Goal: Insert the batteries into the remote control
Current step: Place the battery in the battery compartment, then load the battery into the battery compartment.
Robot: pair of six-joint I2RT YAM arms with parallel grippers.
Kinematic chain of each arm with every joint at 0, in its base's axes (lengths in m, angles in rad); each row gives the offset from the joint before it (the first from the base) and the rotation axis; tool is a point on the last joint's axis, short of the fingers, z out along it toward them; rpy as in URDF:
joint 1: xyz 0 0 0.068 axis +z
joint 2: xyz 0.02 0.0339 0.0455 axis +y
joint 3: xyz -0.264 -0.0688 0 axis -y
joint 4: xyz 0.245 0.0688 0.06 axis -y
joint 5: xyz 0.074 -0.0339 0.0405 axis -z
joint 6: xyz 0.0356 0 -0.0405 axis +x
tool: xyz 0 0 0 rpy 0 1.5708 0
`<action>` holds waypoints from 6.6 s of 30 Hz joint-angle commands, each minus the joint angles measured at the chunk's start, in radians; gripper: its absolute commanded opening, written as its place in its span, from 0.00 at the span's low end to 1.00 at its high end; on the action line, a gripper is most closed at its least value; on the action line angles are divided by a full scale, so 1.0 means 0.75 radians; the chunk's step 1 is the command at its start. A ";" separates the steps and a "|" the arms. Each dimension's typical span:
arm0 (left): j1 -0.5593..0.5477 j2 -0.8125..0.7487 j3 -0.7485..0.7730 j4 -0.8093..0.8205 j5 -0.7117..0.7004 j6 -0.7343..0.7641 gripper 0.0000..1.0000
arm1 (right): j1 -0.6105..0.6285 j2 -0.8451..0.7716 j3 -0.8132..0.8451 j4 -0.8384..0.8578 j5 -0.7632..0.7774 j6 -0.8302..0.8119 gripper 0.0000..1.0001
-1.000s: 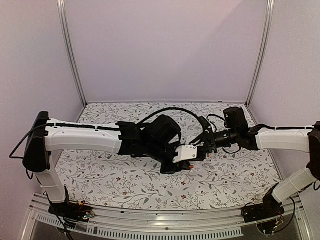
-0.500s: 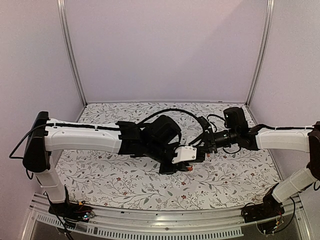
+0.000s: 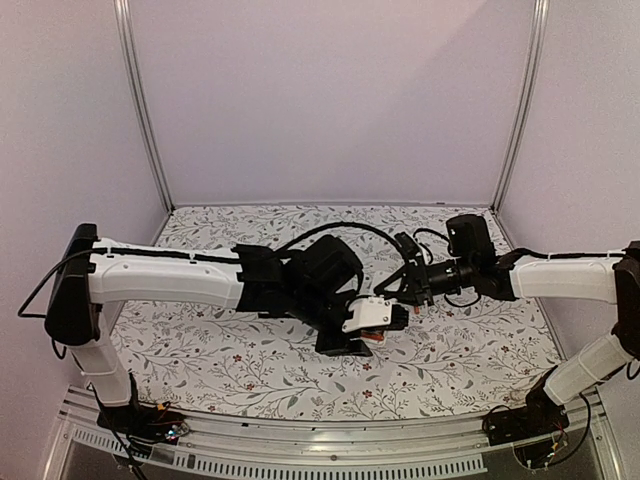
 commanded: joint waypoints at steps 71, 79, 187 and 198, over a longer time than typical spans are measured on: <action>0.099 -0.082 -0.407 0.838 0.224 -1.456 0.78 | -0.025 0.037 0.061 0.125 -0.015 0.076 0.00; 0.097 -0.085 -0.418 0.848 0.248 -1.448 0.69 | -0.025 0.047 0.065 0.125 -0.018 0.072 0.00; 0.224 -0.135 -0.588 1.140 0.411 -1.651 0.44 | -0.036 -0.053 0.041 0.191 -0.113 0.074 0.00; 0.229 -0.117 -0.544 1.074 0.398 -1.654 0.40 | -0.034 -0.051 0.040 0.189 -0.109 0.075 0.00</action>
